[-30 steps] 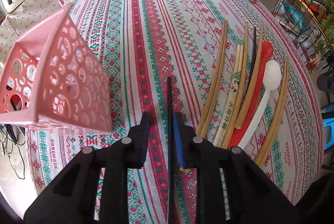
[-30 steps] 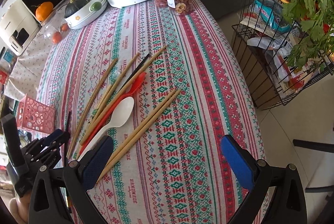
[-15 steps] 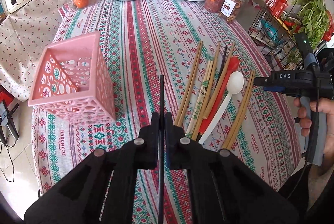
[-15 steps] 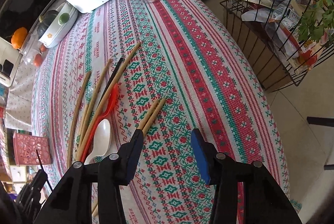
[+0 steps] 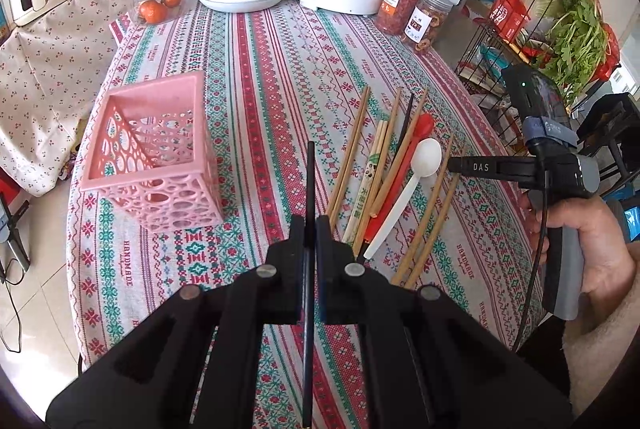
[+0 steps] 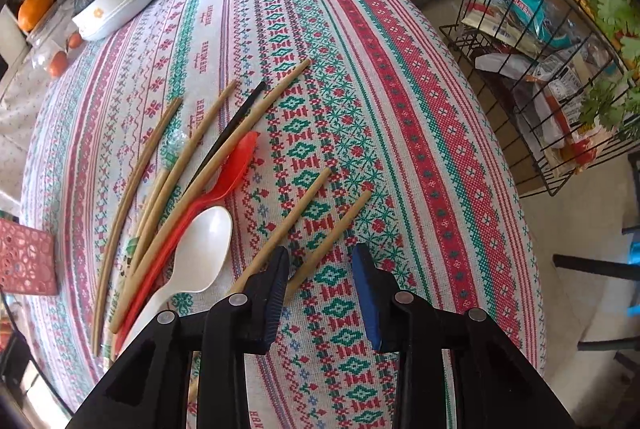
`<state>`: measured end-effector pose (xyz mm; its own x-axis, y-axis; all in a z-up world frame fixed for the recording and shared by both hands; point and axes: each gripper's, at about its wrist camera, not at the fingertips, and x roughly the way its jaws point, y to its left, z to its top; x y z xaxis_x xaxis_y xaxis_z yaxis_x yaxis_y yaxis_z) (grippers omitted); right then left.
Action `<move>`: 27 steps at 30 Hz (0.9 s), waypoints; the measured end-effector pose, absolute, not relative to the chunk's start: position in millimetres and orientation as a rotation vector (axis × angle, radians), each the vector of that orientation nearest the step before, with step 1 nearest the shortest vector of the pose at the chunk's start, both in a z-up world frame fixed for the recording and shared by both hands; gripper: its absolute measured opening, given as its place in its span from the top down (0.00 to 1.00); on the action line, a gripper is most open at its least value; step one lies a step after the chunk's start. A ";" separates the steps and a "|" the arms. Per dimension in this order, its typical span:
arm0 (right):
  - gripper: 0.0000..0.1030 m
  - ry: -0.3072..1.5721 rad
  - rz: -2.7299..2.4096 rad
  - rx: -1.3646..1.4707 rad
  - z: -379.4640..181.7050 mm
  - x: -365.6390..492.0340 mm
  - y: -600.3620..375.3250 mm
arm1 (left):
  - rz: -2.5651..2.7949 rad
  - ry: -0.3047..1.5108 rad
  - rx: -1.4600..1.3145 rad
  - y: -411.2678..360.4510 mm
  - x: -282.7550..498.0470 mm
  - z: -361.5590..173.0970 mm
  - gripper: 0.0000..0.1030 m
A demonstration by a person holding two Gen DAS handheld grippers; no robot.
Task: Organize utensils
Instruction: 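Grasp and lift the black stick with the left gripper while the right grasps wooden chopsticks, then lower the black stick into the pink basket and release while the right drops its chopsticks in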
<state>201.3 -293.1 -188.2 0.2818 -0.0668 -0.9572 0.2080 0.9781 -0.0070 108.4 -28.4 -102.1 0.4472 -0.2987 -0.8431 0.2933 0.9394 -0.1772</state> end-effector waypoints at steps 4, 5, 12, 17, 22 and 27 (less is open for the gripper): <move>0.87 1.262 -0.171 0.177 -186.8 201.1 -299.6 | -0.365 1.019 -0.012 -24.8 103.9 -95.1 0.94; 0.92 1.256 -0.166 0.193 -186.7 201.0 -302.0 | -0.366 1.008 -0.015 -23.5 102.3 -92.3 0.94; 0.95 1.147 -0.065 0.282 -162.5 178.3 -304.7 | -0.381 0.899 -0.056 -7.9 83.8 -60.4 0.94; 0.95 0.966 0.012 0.256 -111.1 142.9 -286.5 | -0.373 0.792 -0.074 5.0 67.9 -31.6 0.94; 0.95 0.768 0.069 0.219 -61.5 104.2 -264.7 | -0.362 0.662 -0.114 20.5 53.4 -0.6 0.94; 0.95 0.588 0.115 0.183 -17.2 82.6 -246.1 | -0.343 0.517 -0.171 37.0 46.4 32.2 0.94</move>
<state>82.6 -246.1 -17.2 0.8263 0.1594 -0.5402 -0.0555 0.9775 0.2036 46.4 37.0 32.2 0.8139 -0.3627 -0.4540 0.2774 0.9290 -0.2449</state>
